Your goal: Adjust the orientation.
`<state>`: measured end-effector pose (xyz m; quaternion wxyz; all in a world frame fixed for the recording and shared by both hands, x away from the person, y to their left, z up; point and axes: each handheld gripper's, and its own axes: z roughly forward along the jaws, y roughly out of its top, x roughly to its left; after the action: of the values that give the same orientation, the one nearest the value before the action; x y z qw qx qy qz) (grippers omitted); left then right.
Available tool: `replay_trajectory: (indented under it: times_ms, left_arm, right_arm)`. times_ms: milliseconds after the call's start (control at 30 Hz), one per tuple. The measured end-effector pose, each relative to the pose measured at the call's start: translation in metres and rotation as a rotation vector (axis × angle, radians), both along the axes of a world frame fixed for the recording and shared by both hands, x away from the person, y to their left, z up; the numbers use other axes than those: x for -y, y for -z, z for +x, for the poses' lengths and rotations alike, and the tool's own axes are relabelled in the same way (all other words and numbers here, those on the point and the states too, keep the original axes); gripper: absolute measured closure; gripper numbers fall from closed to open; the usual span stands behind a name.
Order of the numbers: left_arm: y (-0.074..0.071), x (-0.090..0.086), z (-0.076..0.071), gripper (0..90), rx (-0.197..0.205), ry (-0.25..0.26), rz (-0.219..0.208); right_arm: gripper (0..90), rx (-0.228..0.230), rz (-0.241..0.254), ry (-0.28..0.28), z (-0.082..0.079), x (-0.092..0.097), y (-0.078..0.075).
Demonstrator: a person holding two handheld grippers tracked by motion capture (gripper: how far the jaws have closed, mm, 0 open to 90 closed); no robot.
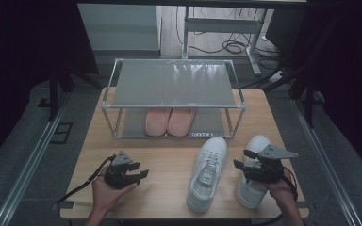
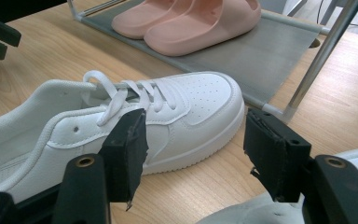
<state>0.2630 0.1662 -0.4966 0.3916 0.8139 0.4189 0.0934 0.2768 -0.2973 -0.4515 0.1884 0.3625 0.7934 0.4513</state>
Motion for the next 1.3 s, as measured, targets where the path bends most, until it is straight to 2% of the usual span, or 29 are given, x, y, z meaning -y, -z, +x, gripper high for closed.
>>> replay_trajectory:
  times_ms: [233,333,533,633,733,933,1100,1167,1300]
  left_arm:
    - [0.002,0.0,0.002,48.3,-0.009,0.009,0.029]
    - [0.0,-0.001,0.001,48.3,-0.004,0.012,0.019]
    - [-0.001,-0.002,0.0,48.3,-0.007,0.013,0.016]
    - [-0.003,-0.004,0.0,48.2,-0.004,0.009,0.012]
    - [-0.004,-0.005,0.0,48.0,-0.003,0.005,0.01]
    - [-0.004,-0.004,-0.001,48.0,-0.006,0.006,0.003]
    - [-0.003,-0.003,-0.001,48.0,-0.011,0.006,0.002]
    - [-0.003,-0.003,-0.001,48.0,-0.011,0.006,0.001]
    - [-0.004,-0.003,-0.001,48.0,-0.011,0.006,-0.003]
  right_arm:
    - [40.3,-0.01,-0.009,0.028,0.0,0.001,-0.003]
    - [45.5,-0.031,-0.013,0.033,0.002,-0.002,-0.006]
    - [70.7,-0.072,-0.055,0.013,0.015,-0.014,-0.021]
    - [80.8,-0.115,-0.088,0.03,0.027,-0.016,-0.022]
    - [87.0,-0.166,-0.12,0.038,0.039,-0.018,-0.019]
    - [89.9,-0.237,-0.22,0.003,0.053,-0.034,-0.008]
    - [90.0,-0.289,-0.281,-0.044,0.056,-0.048,0.0]
    - [90.0,-0.304,-0.309,-0.046,0.056,-0.051,0.002]
    - [90.0,-0.331,-0.315,-0.025,0.059,-0.051,0.001]
